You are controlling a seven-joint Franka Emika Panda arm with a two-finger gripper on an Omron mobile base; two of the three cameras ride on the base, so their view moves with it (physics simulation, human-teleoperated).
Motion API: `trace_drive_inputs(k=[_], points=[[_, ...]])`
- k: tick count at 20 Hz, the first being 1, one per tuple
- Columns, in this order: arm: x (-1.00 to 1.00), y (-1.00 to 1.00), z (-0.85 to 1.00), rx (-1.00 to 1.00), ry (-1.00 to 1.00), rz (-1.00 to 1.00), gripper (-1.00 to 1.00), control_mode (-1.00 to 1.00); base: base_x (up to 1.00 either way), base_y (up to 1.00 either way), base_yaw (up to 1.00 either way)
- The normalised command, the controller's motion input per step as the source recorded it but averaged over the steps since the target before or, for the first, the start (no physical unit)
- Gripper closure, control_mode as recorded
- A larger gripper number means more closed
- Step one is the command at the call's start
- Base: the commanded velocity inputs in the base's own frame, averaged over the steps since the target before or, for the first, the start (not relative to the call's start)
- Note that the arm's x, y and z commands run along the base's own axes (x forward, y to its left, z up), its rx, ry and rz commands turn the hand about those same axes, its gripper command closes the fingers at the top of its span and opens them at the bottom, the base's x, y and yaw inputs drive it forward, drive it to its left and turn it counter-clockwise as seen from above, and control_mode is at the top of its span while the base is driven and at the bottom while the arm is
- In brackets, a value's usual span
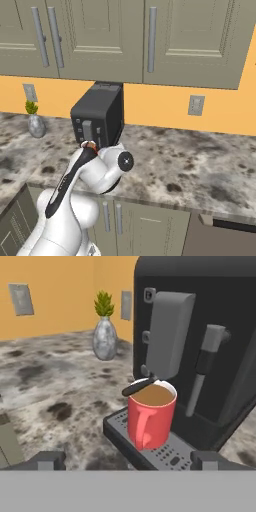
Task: Pick up the brewed coffee from the coffee machine and place it next to the breakfast plate on the dining counter.
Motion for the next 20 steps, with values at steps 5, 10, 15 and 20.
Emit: trace_drive_inputs(k=[5,10,15,20], points=[[0.02,0.15,-0.52,0.00,-0.15,0.03,-1.00,-1.00,0.00,0.00,0.00],[0.14,0.38,-0.39,0.00,-0.01,0.00,-1.00,-1.00,0.00,0.00,0.00],[0.00,0.76,-0.55,0.00,0.00,0.00,-1.00,-1.00,0.00,0.00,0.00],[0.00,0.63,-0.32,0.01,0.00,0.00,-1.00,-1.00,0.00,0.00,0.00]])
